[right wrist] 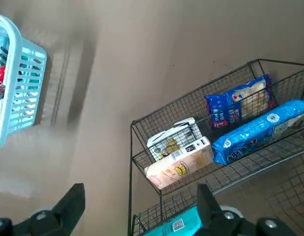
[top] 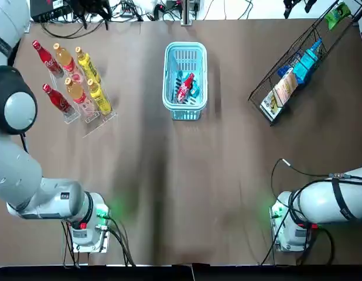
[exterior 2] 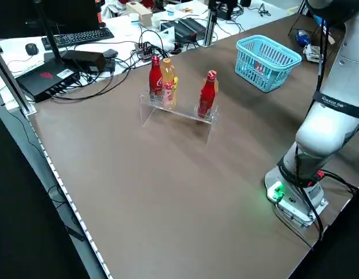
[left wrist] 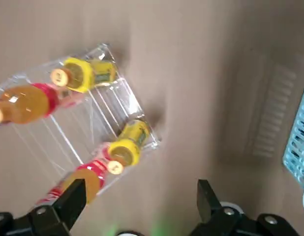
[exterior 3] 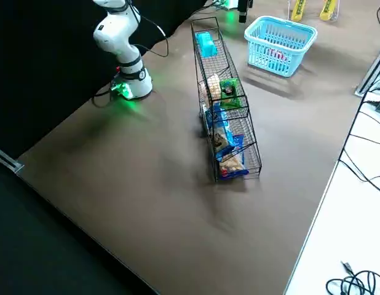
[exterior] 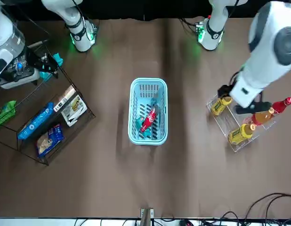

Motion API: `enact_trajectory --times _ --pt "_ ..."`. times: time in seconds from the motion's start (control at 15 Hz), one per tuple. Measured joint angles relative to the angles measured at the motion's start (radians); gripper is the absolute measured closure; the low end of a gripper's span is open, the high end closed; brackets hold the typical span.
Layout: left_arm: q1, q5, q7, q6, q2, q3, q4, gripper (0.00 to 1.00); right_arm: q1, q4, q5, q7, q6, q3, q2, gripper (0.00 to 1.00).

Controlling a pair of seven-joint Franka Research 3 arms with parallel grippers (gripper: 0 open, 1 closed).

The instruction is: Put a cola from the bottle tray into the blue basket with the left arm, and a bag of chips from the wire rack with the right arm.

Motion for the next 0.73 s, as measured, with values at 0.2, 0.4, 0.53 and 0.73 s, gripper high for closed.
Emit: enact_trajectory --times 0.2,0.4,0.53,0.73 --pt "0.01 -0.06 0.116 0.0 -0.043 0.09 0.017 0.0 -0.009 -0.002 0.017 0.016 0.0 -0.003 0.0 0.0" --pt "-0.005 -0.154 0.195 -0.015 -0.149 0.197 -0.044 0.0 -0.021 -0.019 0.042 0.02 -0.002 -0.004 0.0 0.0" --pt "-0.006 -0.151 0.22 -0.015 -0.183 0.198 -0.084 0.0 -0.033 -0.022 0.045 0.02 -0.003 -0.006 0.0 0.0" --pt "-0.01 -0.117 0.233 -0.013 -0.189 0.193 -0.101 0.0 -0.035 -0.023 0.048 0.02 -0.005 -0.002 0.0 0.0"
